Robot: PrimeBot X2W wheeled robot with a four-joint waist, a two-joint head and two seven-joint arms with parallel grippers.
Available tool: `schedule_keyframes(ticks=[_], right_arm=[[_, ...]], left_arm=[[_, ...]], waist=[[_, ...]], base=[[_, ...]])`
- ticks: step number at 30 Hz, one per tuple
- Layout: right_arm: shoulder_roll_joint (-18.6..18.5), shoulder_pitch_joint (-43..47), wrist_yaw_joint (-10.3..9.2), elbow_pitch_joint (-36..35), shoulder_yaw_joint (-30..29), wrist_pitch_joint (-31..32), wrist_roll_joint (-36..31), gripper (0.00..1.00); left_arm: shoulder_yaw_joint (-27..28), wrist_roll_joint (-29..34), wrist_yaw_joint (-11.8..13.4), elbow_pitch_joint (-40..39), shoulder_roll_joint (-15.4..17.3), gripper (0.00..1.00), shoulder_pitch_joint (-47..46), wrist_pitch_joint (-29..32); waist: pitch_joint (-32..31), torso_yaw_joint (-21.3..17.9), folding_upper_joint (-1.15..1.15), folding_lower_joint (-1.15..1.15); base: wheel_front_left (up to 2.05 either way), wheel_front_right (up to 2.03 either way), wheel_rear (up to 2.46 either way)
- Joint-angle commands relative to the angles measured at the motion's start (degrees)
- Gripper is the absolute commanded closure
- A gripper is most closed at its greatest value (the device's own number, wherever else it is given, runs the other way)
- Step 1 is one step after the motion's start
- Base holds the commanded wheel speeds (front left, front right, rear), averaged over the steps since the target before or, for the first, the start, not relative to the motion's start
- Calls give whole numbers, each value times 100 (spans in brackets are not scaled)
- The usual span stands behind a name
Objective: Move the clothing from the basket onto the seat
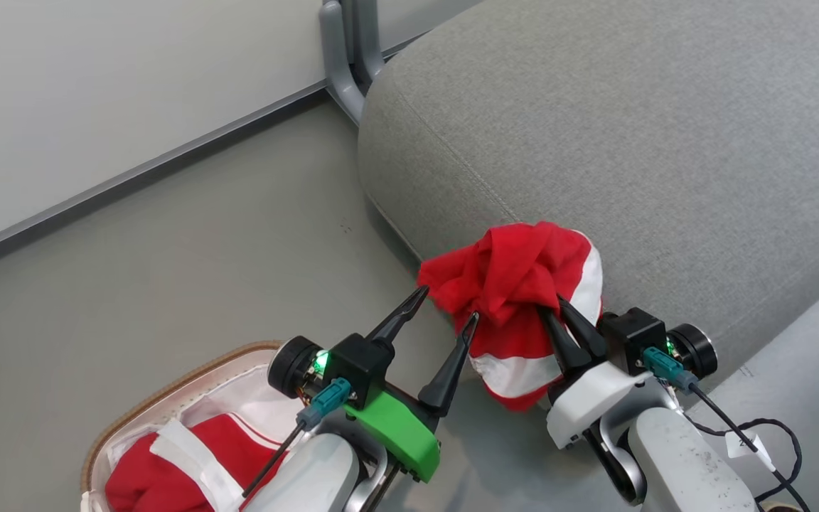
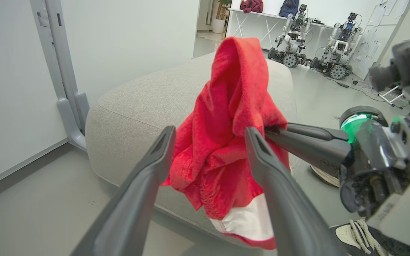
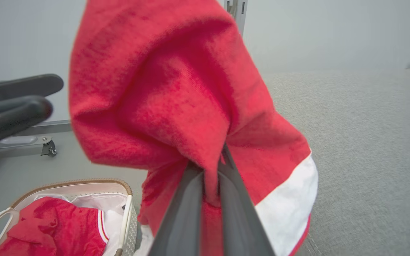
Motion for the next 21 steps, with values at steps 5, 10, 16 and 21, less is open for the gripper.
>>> schedule_keyframes(ticks=[5,10,16,21], right_arm=[[-4,-13,-6,-69,-255,-29,-191,100],[-162,-453,-6,50,-455,-29,-394,100],[-671,-1466,-6,269,-1031,-29,-632,100],[-1152,-2374,-6,589,-1632,-28,-852,100]], left_arm=[[-64,-4,-14,91,40,0,-165,2],[95,181,-14,200,46,0,-207,2],[148,394,-15,285,207,0,-422,2],[72,476,-15,289,358,0,-788,2]], waist=[[262,-190,0,0],[583,-186,0,0],[1298,127,0,0],[1960,495,0,0]], base=[[0,0,0],[0,0,0],[0,0,0],[0,0,0]])
